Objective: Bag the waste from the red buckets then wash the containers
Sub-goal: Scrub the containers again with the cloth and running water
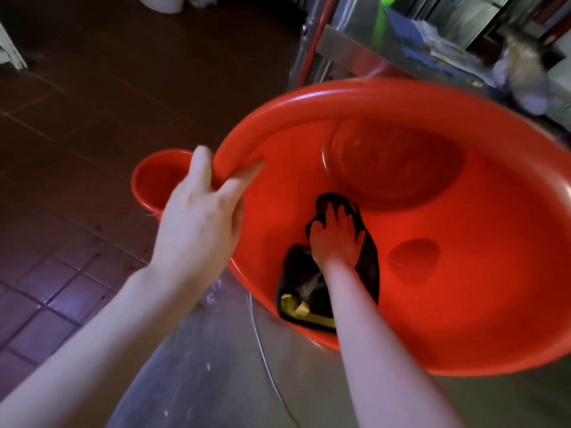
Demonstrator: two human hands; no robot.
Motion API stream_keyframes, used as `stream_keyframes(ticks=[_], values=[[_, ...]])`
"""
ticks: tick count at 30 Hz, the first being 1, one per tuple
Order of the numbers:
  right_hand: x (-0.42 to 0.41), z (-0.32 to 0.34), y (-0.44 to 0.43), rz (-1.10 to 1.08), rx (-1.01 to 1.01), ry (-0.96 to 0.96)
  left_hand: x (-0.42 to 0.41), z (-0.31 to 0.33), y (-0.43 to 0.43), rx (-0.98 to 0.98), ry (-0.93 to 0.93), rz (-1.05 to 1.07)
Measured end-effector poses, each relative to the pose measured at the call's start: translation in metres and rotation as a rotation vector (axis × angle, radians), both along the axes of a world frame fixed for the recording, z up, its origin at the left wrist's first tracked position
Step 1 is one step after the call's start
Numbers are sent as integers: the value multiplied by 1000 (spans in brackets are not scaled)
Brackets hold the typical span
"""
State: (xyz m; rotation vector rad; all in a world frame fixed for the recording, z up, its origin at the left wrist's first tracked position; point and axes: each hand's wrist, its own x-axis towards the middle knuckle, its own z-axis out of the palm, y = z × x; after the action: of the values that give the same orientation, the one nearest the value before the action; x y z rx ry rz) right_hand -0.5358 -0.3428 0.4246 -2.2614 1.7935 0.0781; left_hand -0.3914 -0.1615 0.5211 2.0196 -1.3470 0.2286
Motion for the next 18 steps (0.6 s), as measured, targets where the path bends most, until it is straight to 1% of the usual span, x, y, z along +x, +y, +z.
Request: stream_keyframes(ticks=[3, 6, 8, 10, 11, 13, 15, 18], values=[[-6, 8, 39, -133, -32, 7, -20, -23, 7, 37, 140, 10], [-1, 9, 97, -143, -63, -71, -45, -51, 9, 121, 291, 58], [3, 7, 139, -45, -118, -110, -54, -71, 10, 223, 381, 91], [-3, 4, 158, 130, -179, -90, -53, -87, 12, 287, 523, 94], [-6, 5, 153, 211, -159, -68, -51, -93, 13, 290, 582, 87], [-9, 2, 118, 305, -118, -21, -49, -98, 14, 281, 627, 84], [-8, -2, 66, 277, -81, 10, -49, -96, 15, 283, 631, 81], [-2, 3, -7, 208, 39, 74, -51, -91, 15, 274, 626, 49]])
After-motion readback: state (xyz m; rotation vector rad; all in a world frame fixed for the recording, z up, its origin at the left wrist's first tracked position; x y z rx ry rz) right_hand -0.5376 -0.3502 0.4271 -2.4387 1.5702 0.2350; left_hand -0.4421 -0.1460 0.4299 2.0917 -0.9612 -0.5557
